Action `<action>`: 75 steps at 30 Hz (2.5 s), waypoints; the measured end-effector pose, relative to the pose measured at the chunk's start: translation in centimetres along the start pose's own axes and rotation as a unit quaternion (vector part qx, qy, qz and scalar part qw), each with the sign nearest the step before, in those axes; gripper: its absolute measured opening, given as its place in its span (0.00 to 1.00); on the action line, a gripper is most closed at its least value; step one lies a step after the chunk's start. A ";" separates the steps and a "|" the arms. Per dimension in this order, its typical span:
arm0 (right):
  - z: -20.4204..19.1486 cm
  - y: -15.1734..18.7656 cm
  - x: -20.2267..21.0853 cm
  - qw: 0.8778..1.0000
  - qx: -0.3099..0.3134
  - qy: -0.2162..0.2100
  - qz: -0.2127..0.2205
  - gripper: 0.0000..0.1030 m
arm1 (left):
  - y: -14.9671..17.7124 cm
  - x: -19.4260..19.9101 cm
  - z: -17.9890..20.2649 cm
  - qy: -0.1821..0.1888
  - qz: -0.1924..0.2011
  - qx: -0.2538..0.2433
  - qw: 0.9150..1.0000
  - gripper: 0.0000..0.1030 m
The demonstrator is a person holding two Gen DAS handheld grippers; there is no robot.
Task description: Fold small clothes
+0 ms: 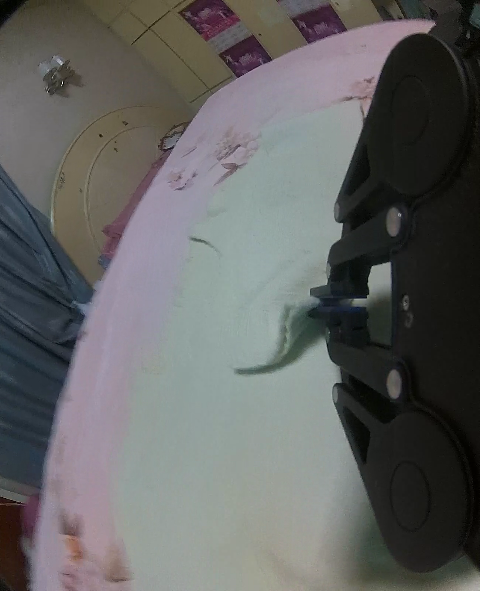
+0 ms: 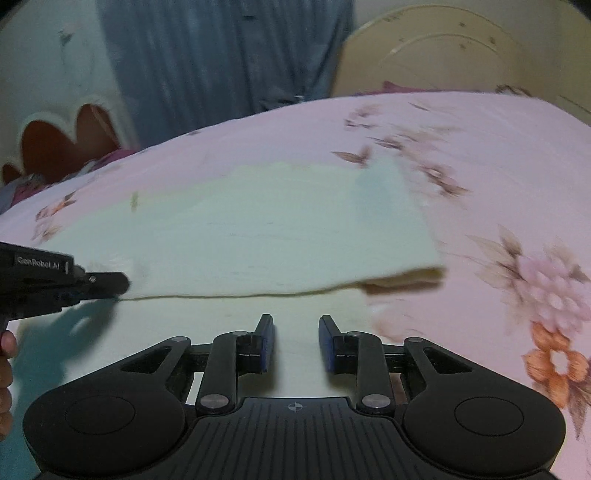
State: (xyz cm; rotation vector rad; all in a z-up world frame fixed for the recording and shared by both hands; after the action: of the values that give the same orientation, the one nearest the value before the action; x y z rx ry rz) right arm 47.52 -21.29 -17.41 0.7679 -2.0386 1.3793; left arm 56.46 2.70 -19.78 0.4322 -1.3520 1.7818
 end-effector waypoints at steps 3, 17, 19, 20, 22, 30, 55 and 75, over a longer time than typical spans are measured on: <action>0.8 -0.8 -0.2 1.000 -0.024 0.002 0.003 0.28 | -1.0 2.1 -0.6 -0.011 0.031 -0.017 0.999 0.03; 1.5 -1.9 -0.9 0.999 -0.030 0.014 0.010 0.27 | -0.7 7.1 -8.0 -0.075 0.050 0.007 0.996 0.03; 1.6 -2.0 -1.0 0.999 -0.025 0.018 0.010 0.27 | -0.5 7.2 -8.5 -0.075 0.050 0.012 0.996 0.03; 1.7 -2.0 -1.1 0.999 -0.023 0.022 0.011 0.27 | -0.4 7.2 -8.7 -0.076 0.049 0.014 0.996 0.03; 2.0 -2.1 -1.3 0.999 -0.017 0.032 0.010 0.27 | -0.3 7.1 -9.0 -0.075 0.047 0.016 0.996 0.03; 1.9 -3.2 1.0 0.999 -0.015 0.013 0.047 0.22 | 1.0 7.4 -9.6 -0.095 0.035 -0.004 0.995 0.24; 1.4 -12.1 -10.1 0.999 0.043 0.005 0.023 0.05 | -2.2 1.3 -7.4 -0.149 0.057 -0.092 0.983 0.20; 5.4 -14.1 -12.0 0.999 -0.020 -0.048 0.007 0.09 | -2.2 3.1 -9.8 -0.206 0.055 -0.050 0.976 0.36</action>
State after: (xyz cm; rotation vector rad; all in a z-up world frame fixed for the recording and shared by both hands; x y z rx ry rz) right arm 65.20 -28.95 -18.97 0.8181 -2.1412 1.3275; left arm 58.40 13.05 -19.79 0.7119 -1.7735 1.7635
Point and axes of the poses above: each gripper's, at about its wrist camera, not at the fingertips, and x roughly against the way its jaws point, z to its right, y to its underside, the point moved 6 cm from there along -x, roughly the way its jaws point, and after that the axes turned 8 degrees about -x, right-handed, at the moved point
